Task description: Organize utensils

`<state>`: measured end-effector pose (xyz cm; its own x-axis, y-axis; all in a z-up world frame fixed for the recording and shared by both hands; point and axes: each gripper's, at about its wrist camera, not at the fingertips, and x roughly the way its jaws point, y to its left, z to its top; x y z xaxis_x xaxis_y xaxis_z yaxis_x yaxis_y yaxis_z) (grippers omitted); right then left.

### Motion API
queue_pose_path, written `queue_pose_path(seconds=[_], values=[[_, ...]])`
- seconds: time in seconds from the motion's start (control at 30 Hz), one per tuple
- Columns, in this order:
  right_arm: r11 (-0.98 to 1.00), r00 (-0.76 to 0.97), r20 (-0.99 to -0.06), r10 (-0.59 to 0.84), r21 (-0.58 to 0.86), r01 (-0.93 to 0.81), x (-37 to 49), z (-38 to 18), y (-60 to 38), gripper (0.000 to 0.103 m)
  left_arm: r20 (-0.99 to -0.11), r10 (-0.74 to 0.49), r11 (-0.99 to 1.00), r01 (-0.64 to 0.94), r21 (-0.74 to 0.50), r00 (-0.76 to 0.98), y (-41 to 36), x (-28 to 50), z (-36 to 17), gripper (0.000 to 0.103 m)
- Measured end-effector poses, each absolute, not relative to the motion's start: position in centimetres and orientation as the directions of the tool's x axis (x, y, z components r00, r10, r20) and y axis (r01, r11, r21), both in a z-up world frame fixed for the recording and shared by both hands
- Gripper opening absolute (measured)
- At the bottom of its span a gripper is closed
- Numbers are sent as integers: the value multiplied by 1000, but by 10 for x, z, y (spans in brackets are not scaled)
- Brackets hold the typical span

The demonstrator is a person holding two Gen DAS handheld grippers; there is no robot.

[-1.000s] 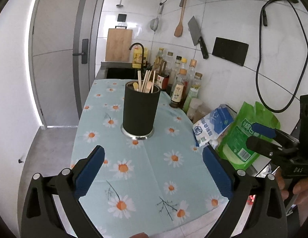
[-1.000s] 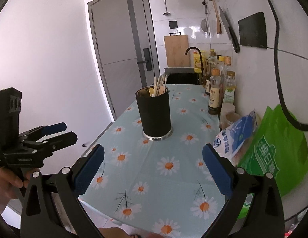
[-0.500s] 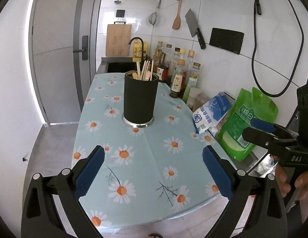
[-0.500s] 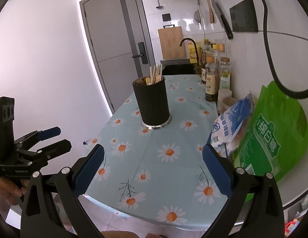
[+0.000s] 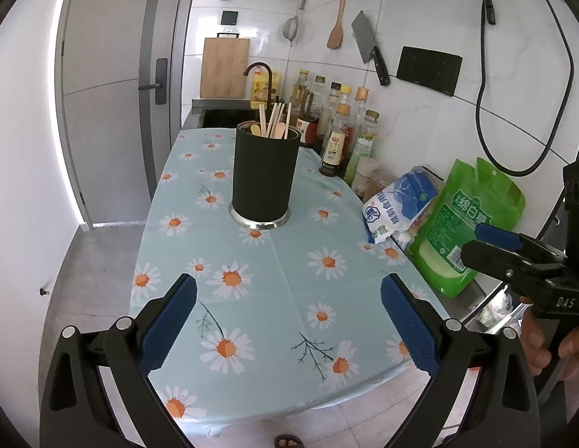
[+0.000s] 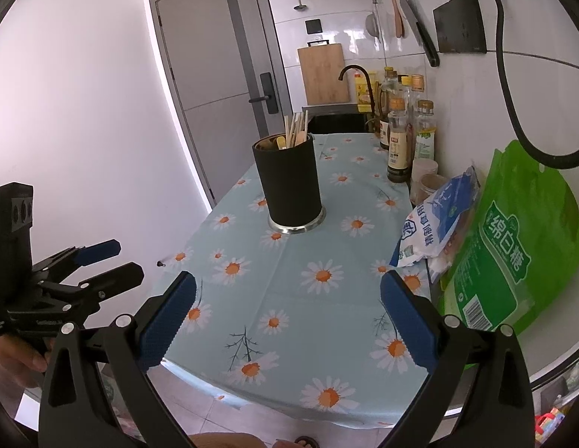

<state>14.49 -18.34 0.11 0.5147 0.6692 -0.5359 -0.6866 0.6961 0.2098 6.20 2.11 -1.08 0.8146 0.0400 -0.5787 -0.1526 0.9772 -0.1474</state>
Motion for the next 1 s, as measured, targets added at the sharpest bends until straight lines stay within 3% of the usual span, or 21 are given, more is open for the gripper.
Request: queue_pose_path(seconds=[1.0], values=[[698, 507, -548, 665, 214, -684, 145, -1, -182, 98, -589, 19, 980, -133, -151, 808, 17, 65, -18, 96]])
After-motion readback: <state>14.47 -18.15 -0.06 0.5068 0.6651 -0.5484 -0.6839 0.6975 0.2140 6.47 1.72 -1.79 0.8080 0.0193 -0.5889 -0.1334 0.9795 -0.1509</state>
